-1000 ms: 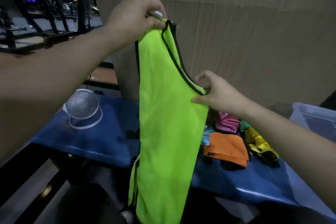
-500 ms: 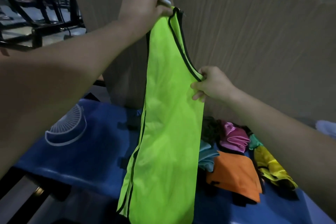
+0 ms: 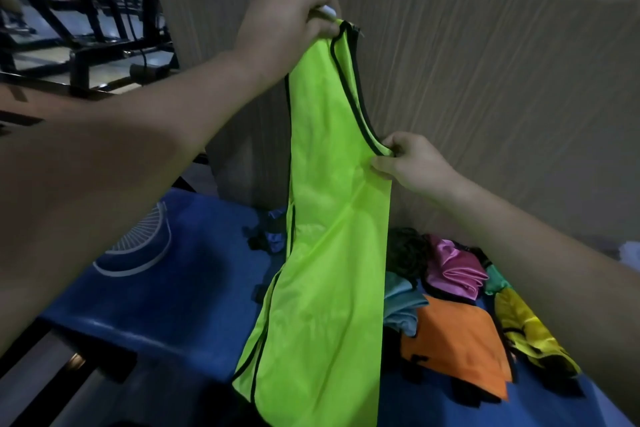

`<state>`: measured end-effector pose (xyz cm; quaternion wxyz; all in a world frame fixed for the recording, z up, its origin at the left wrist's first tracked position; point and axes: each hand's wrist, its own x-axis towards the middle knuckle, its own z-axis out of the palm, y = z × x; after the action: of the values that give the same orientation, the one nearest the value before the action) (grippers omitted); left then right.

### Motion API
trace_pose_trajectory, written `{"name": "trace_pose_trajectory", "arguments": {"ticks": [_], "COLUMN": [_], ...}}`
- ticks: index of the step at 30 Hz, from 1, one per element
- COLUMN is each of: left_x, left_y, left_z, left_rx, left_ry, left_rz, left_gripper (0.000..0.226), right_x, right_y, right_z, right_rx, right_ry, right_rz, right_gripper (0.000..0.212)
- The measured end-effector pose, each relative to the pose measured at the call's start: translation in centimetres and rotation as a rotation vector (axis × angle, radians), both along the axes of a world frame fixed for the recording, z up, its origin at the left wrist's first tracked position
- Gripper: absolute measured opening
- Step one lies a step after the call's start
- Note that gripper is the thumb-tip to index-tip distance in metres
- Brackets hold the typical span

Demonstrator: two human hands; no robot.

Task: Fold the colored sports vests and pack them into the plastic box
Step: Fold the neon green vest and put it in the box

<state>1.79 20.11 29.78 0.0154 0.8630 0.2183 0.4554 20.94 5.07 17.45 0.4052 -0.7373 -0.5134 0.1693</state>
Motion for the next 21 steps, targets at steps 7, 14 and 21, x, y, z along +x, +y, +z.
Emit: {"name": "trace_pose_trajectory", "arguments": {"ticks": [7,14,21], "left_x": [-0.9,-5.5,-11.2], "left_y": [-1.4,-8.4,-16.4], "left_z": [-2.4,-6.0,-13.8], "left_rx": [-0.013,0.032,0.136], "left_ry": [0.045,0.102,0.208], "left_rz": [0.028,-0.128,-0.266], "left_gripper": [0.022,0.019,0.018], "right_x": [-0.3,-1.5,-3.6], "right_y": [-1.8,-7.6,-12.7], "right_z": [-0.5,-4.1,-9.4], "right_rx": [-0.07,-0.085,-0.075], "right_ry": [0.14,0.228,-0.087], "right_rz": [0.09,0.141,0.254], "right_gripper": [0.006,0.012,0.029]}}
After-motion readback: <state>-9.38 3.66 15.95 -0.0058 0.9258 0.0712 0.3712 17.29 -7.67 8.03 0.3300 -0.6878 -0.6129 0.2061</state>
